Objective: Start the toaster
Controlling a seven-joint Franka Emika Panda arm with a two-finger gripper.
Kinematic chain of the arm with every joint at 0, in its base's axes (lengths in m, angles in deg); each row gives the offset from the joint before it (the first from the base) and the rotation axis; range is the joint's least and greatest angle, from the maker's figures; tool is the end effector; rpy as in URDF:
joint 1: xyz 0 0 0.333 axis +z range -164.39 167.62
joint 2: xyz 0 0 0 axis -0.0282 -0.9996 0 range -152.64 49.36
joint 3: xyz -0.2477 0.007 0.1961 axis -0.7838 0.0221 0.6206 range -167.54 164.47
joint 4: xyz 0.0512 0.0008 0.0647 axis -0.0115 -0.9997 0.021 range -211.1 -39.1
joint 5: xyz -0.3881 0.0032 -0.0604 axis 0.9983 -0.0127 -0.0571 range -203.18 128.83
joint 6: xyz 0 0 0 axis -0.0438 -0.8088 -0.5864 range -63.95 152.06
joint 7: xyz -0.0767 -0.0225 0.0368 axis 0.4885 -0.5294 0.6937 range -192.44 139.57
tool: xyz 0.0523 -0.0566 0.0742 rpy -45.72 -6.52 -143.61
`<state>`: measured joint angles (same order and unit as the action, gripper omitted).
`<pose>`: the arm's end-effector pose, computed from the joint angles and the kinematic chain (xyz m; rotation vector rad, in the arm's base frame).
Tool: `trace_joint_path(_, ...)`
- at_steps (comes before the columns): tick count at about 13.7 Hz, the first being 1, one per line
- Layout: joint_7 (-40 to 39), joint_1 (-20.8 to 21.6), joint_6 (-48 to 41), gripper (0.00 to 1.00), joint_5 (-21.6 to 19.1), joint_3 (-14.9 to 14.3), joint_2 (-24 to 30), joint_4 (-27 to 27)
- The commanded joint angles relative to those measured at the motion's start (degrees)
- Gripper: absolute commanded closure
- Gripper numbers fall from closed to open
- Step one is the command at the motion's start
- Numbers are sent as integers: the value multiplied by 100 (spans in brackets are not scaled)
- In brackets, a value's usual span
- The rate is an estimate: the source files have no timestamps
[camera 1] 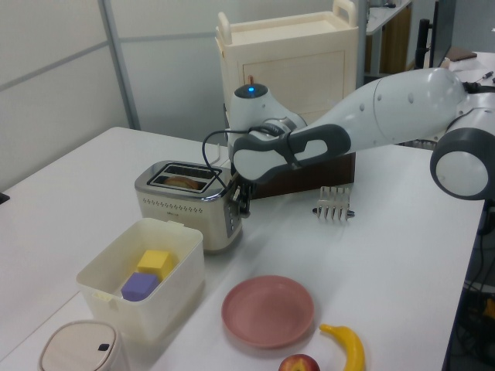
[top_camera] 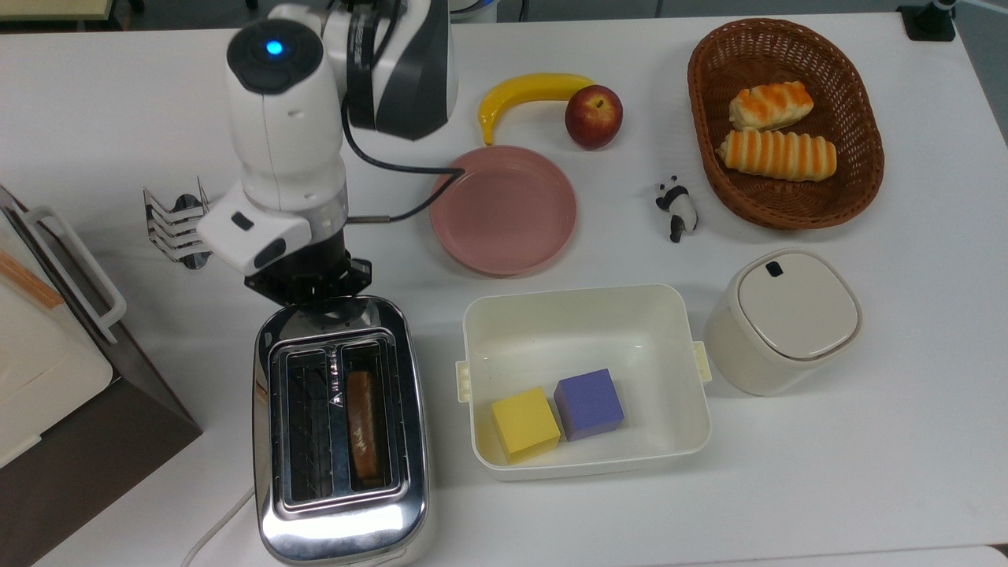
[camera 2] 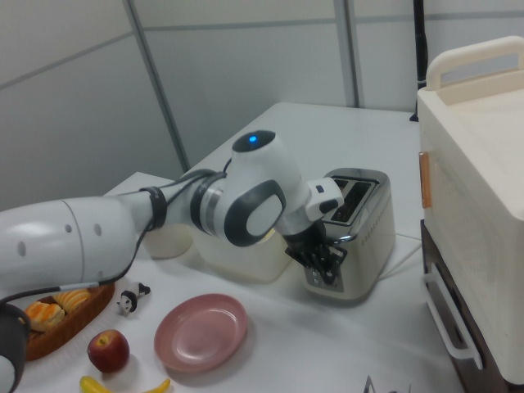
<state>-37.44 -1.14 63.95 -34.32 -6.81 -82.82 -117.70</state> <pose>0.7230 -0.0907 0.3985 2.9954 0.1438 0.3206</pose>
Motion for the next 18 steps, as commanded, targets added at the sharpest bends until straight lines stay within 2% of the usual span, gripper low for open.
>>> trace_joint_path(1,282,160,-840,100,57,9,664,-160)
trace_joint_path(6,626,617,-2026,100,13,18,1446,-160)
trace_joint_path(8,967,732,-2544,98,13,18,1675,-168)
trace_joint_path(11,960,794,-2985,96,57,18,1860,-169)
trace_joint_path(13,916,785,-3301,87,57,18,2044,-177)
trace_joint_path(14,907,785,-3407,74,57,18,2097,-186)
trace_joint_path(15,924,776,-3539,19,66,9,2168,-186)
trace_joint_path(16,977,793,-3566,0,100,-8,2168,-195)
trace_joint_path(18,986,785,-3566,0,171,0,2177,-186)
